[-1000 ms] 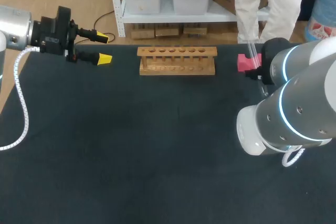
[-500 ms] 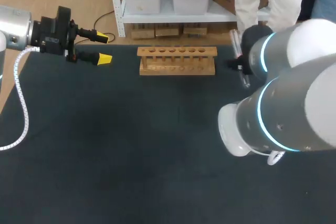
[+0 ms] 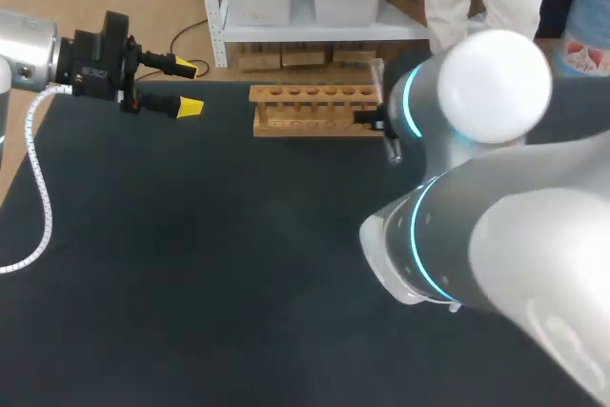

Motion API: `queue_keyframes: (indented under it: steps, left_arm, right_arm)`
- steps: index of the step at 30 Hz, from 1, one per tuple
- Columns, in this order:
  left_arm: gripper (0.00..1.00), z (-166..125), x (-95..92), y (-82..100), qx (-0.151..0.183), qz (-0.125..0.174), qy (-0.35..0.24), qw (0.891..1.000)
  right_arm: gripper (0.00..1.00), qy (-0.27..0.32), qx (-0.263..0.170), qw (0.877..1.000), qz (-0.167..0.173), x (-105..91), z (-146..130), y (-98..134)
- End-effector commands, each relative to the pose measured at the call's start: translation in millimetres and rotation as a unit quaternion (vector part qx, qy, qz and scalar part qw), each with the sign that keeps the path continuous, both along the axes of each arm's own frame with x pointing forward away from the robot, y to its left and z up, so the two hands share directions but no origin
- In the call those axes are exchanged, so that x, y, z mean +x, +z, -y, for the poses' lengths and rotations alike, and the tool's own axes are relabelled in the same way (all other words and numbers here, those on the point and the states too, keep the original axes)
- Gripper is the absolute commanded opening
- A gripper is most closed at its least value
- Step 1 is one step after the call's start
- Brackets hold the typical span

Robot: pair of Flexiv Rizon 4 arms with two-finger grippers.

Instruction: Grasp the test tube, adjust it, and insert it.

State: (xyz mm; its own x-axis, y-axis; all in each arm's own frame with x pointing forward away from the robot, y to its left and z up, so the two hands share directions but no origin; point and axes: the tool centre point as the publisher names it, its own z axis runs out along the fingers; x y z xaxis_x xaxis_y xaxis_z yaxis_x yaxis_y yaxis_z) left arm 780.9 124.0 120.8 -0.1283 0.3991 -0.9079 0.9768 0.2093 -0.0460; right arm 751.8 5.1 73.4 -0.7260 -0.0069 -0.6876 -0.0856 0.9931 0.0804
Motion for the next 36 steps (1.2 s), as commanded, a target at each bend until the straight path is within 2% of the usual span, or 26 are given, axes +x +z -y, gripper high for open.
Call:
queue_keyframes:
  steps: [1,20,36]
  left_arm:
    - [1.0,-1,-1.5,-0.9,-0.001,0.002,0.001,1.0]
    - [1.0,-1,-1.5,-0.9,-0.001,0.002,0.001,1.0]
    - [1.0,-1,-1.5,-0.9,-0.001,0.002,0.001,1.0]
  right_arm:
    - [0.0,-0.005,-0.009,1.0,-0.002,10.9,-11,-6]
    - [0.0,-0.013,-0.003,1.0,0.003,48.5,-15,-14]
    - [0.0,-0.007,0.007,1.0,-0.015,55.9,-20,-27]
